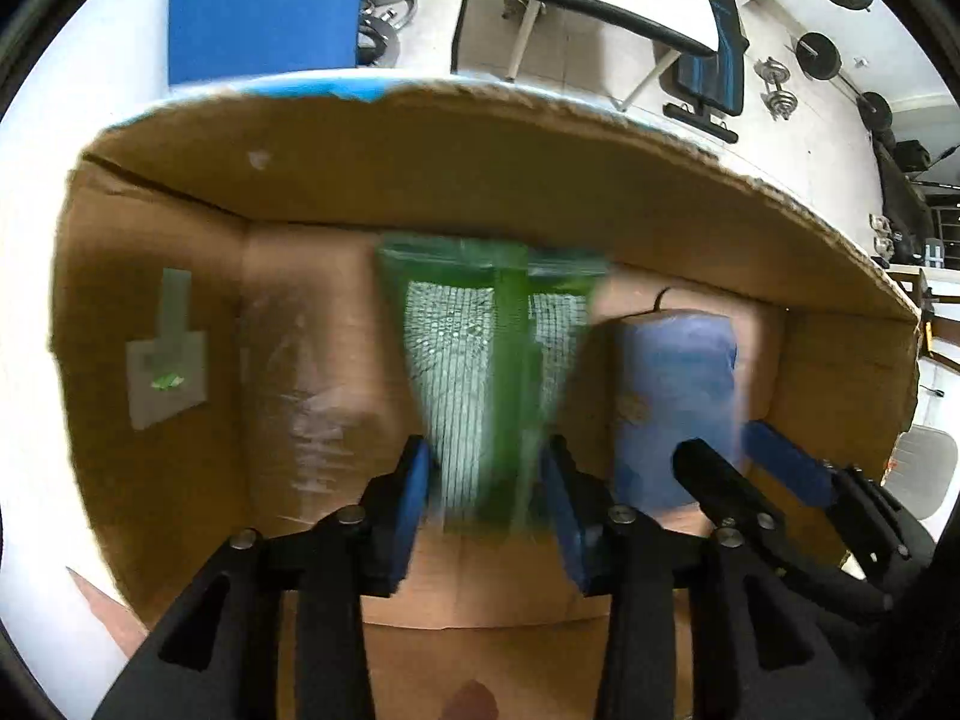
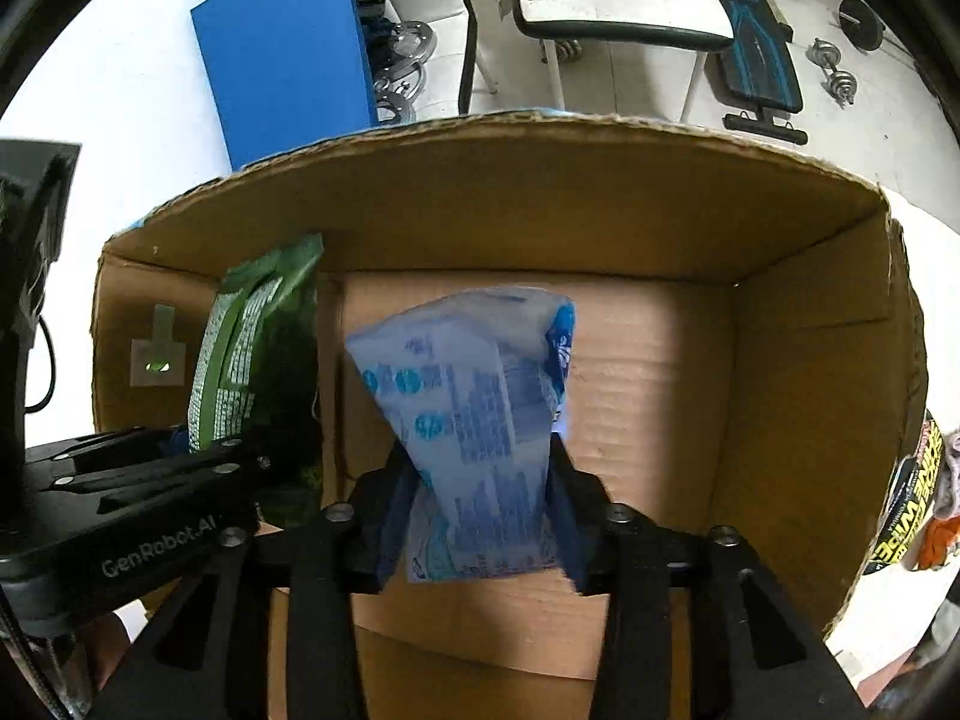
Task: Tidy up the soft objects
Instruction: 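Carry both bags into the cardboard box and open both tools, then move the left tool to the red bag while the right tool reaches the orange chip bag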
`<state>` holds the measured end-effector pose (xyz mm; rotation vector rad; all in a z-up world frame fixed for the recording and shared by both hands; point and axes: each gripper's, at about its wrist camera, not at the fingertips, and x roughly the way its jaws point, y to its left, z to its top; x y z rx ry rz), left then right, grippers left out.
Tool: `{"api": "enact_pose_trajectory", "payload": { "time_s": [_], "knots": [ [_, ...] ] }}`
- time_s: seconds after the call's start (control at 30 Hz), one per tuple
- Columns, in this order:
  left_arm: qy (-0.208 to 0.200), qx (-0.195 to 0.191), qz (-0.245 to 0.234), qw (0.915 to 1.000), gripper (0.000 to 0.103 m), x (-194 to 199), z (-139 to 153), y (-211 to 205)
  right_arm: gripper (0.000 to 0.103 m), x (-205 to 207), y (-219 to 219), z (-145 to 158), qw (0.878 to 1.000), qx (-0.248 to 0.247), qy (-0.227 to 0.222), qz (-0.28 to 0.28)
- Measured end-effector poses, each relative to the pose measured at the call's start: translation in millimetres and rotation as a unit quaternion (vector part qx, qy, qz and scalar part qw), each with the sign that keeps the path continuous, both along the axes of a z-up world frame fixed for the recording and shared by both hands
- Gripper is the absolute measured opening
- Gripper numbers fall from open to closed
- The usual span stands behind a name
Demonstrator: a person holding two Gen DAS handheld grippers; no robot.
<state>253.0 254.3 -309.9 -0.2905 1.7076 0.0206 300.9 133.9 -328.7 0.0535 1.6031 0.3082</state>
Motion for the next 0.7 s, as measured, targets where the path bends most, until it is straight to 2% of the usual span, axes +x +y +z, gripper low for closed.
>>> {"api": "enact_pose_trajectory", "payload": {
  "time_s": [0.03,0.13,0.2,0.3,0.37,0.4,0.47,0.53,0.7],
  "knots": [
    [-0.003,0.002,0.001,1.0,0.043,-0.8,3.6,1.1,0.055,0.7,-1.2,0.5,1.0,-0.001,-0.001,-0.001],
    [-0.015,0.013,0.005,0.9998,0.06,-5.7,15.4,6.9,0.067,3.7,-6.3,5.2,1.0,-0.001,-0.002,-0.004],
    [-0.023,0.024,0.005,0.9994,0.076,-11.0,25.0,10.3,0.076,3.4,-10.2,11.5,1.0,-0.003,-0.005,-0.006],
    [-0.034,0.021,0.012,0.9991,0.088,-20.8,31.9,23.3,0.088,-3.8,-14.4,21.8,1.0,-0.01,-0.011,-0.001],
    [-0.041,0.021,0.021,0.9987,0.092,-28.4,38.4,30.9,0.094,-11.8,-14.9,30.4,1.0,-0.023,-0.018,0.009],
    [-0.045,0.026,0.023,0.9984,0.096,-32.4,42.8,32.3,0.097,-16.9,-14.8,34.8,0.999,-0.029,-0.021,0.015],
    [-0.058,0.044,0.021,0.9972,0.097,-40.6,49.5,34.5,0.103,-23.2,-15.5,39.9,0.999,-0.037,-0.024,0.019],
    [-0.075,0.061,0.017,0.9952,0.098,-51.9,57.6,33.0,0.103,-33.5,-16.2,46.8,0.998,-0.048,-0.033,0.022],
    [-0.102,0.066,0.024,0.9923,0.101,-73.3,66.0,32.6,0.103,-58.8,-22.8,58.3,0.997,-0.056,-0.047,0.014]
  ]
}}
